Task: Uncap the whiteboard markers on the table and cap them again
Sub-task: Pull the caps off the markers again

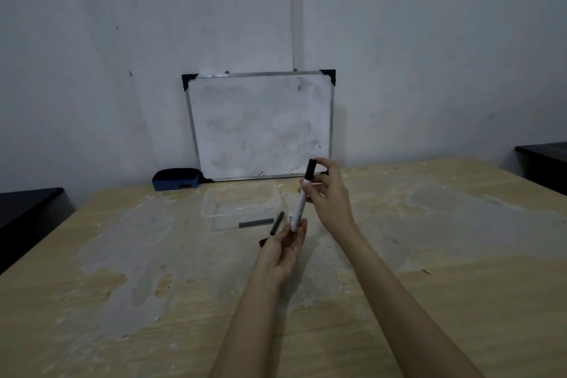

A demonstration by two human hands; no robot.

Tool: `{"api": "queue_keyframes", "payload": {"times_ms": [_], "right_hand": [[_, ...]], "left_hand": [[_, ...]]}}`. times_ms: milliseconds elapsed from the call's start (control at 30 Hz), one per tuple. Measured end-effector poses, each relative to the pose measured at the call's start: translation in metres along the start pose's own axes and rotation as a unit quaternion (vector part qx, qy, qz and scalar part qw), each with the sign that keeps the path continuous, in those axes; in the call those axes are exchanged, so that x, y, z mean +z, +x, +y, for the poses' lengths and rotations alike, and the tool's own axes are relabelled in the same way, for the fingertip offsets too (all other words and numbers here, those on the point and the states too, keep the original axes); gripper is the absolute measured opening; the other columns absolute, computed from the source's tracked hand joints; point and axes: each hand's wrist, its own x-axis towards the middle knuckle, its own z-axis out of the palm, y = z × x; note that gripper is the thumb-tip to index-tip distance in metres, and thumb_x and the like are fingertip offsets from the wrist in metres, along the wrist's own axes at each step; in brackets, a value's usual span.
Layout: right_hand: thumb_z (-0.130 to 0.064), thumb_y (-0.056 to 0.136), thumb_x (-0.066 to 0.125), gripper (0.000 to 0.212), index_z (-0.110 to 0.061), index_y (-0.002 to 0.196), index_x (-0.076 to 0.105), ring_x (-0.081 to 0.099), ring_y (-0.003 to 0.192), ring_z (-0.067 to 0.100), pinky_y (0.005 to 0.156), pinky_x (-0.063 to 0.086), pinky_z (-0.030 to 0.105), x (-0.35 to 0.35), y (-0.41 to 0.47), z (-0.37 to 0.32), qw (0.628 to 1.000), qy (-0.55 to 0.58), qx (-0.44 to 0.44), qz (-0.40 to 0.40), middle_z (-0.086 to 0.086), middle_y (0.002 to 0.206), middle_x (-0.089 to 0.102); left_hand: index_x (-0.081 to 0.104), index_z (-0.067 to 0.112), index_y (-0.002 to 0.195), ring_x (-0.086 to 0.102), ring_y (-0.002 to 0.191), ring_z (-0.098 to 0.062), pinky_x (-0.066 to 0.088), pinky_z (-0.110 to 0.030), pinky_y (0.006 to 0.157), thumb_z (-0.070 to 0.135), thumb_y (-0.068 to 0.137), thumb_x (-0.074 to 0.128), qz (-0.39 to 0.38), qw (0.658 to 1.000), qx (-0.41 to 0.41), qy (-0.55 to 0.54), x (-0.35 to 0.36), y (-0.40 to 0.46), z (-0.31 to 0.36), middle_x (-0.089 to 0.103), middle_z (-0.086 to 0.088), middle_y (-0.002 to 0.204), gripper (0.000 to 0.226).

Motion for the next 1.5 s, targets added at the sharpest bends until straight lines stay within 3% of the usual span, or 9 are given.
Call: {"api": "queue_keyframes", "payload": {"times_ms": [167,267,433,600,733,933,1133,1367,1500], "right_hand": [[0.004,0.087,0.056,0.049,-0.012,0.132,0.044,0.062,0.079,0.018,0.069,0.059,0.037,0.005,-0.009,-0.007,0.978,-0.134,-0.160,0.004,0.007,0.098,0.062],[0.002,0.088,0.057,0.050,-0.007,0.134,0.042,0.066,0.080,0.028,0.067,0.058,0.041,0.004,-0.013,-0.010,0.970,-0.150,-0.191,0.028,0.020,0.104,0.066],[0.005,0.085,0.059,0.052,0.001,0.134,0.041,0.067,0.079,0.031,0.069,0.058,0.038,0.003,-0.023,-0.010,0.949,-0.200,-0.243,0.025,0.023,0.102,0.067],[0.001,0.085,0.061,0.051,0.005,0.131,0.042,0.067,0.080,0.032,0.067,0.057,0.032,0.009,-0.027,-0.011,0.945,-0.195,-0.261,0.036,0.025,0.106,0.066],[-0.004,0.086,0.060,0.049,0.004,0.131,0.042,0.067,0.076,0.030,0.063,0.058,0.036,0.015,-0.032,-0.011,0.945,-0.189,-0.265,0.017,0.023,0.101,0.067],[-0.008,0.090,0.056,0.047,-0.006,0.133,0.038,0.055,0.067,0.003,0.059,0.045,0.006,0.015,-0.025,-0.003,0.981,-0.094,-0.160,0.053,-0.013,0.080,0.053],[-0.007,0.090,0.056,0.043,-0.009,0.129,0.039,0.058,0.071,0.006,0.066,0.055,0.020,0.009,-0.018,0.007,0.994,-0.047,-0.080,0.065,-0.013,0.078,0.052],[-0.003,0.092,0.053,0.039,-0.012,0.125,0.037,0.061,0.069,0.012,0.054,0.060,0.024,-0.016,-0.005,0.028,0.967,0.119,0.125,0.188,-0.001,0.082,0.052],[0.000,0.091,0.053,0.037,-0.011,0.122,0.036,0.062,0.067,0.018,0.066,0.056,0.037,-0.026,-0.003,0.043,0.912,0.228,0.244,0.238,0.018,0.102,0.054]], "left_hand": [[0.056,-0.010,0.084,0.065,0.091,-0.032,0.056,-0.030,0.079,0.007,0.099,0.035,0.008,1.000,0.009,-0.001,0.000,0.002,0.000,0.067,-0.028,0.079,0.031],[0.056,-0.009,0.088,0.048,0.125,-0.030,0.037,-0.038,0.104,0.007,0.099,0.034,0.016,1.000,0.013,-0.014,-0.001,0.005,0.000,0.054,-0.028,0.122,0.030],[0.056,-0.009,0.084,0.041,0.132,-0.034,0.034,-0.042,0.106,0.012,0.100,0.032,0.012,1.000,0.019,-0.005,-0.001,0.005,-0.001,0.047,-0.029,0.134,0.035],[0.044,-0.004,0.129,0.044,0.129,-0.031,0.032,-0.041,0.108,0.018,0.099,0.031,-0.007,1.000,0.004,-0.002,-0.001,0.002,0.002,0.051,-0.024,0.132,0.040],[0.056,-0.004,0.107,0.054,0.110,-0.032,0.034,-0.040,0.104,0.041,0.097,0.029,-0.022,1.000,-0.013,-0.010,-0.001,-0.003,0.002,0.062,-0.025,0.101,0.054],[0.035,-0.005,0.136,0.038,0.133,-0.031,0.030,-0.042,0.112,0.049,0.095,0.029,0.006,0.999,0.008,-0.045,-0.004,0.003,0.004,0.040,-0.024,0.142,0.069],[0.042,0.005,0.132,0.057,0.089,-0.029,0.058,-0.033,0.069,0.033,0.096,0.037,-0.004,1.000,0.020,-0.019,-0.002,0.005,0.002,0.056,-0.022,0.106,0.046],[0.057,0.004,0.092,0.050,0.051,-0.011,0.045,-0.012,0.035,0.016,0.092,0.047,0.036,0.992,0.066,0.100,-0.003,0.007,0.003,0.050,-0.009,0.074,0.015],[0.060,0.001,0.081,0.045,0.041,-0.009,0.035,-0.015,0.038,0.005,0.090,0.052,0.076,0.939,0.117,0.315,-0.008,0.007,0.012,0.053,-0.002,0.048,0.012]]}}
